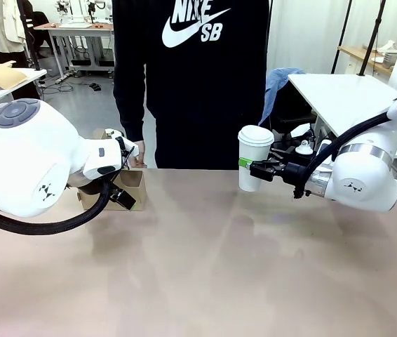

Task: Pour a drink into a cup and package it in a carrier.
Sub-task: When a person places the Paper Cup Lid on the 600 ml Paper Cup , lift the 600 ml Paper Cup, then position the Cup Carrier in the center of the table, then insert the held 600 ml Paper Cup into the Cup Carrier.

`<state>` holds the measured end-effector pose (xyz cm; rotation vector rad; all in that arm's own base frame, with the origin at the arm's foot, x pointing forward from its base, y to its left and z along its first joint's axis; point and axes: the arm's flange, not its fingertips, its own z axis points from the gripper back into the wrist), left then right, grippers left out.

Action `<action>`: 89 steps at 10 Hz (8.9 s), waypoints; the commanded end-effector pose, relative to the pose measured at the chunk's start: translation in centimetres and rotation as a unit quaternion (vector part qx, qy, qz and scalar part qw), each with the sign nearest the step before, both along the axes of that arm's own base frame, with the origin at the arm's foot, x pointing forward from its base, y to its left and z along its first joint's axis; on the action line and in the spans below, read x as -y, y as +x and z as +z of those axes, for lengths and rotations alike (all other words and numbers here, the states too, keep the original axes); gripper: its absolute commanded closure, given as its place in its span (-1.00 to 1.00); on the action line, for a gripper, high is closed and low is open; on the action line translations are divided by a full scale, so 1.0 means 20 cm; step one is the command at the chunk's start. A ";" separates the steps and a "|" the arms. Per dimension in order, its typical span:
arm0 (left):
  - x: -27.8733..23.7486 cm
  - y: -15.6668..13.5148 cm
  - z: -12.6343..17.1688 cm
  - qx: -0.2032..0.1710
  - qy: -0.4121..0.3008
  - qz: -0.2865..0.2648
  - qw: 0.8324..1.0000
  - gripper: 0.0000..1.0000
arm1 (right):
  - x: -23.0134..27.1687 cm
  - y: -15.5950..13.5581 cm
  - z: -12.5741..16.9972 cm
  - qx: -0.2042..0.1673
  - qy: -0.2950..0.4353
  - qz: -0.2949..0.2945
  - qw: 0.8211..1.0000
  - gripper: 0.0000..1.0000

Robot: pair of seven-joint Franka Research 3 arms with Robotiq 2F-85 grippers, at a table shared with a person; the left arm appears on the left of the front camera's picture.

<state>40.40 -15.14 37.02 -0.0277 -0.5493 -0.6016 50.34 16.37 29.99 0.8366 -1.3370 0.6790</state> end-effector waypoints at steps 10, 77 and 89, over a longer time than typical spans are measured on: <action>0.00 0.00 0.00 0.000 0.000 0.000 1.000 -1.00 | 0.19 0.11 0.37 0.007 -0.005 0.009 1.000 -0.60; 0.77 -0.41 0.94 -0.172 -0.069 0.300 0.936 0.96 | 0.30 -0.11 1.43 0.041 0.008 0.085 0.995 -0.60; 1.16 -0.43 0.62 -0.187 -0.029 0.260 0.947 0.96 | 0.30 -0.11 1.43 0.041 0.008 0.085 0.995 -0.60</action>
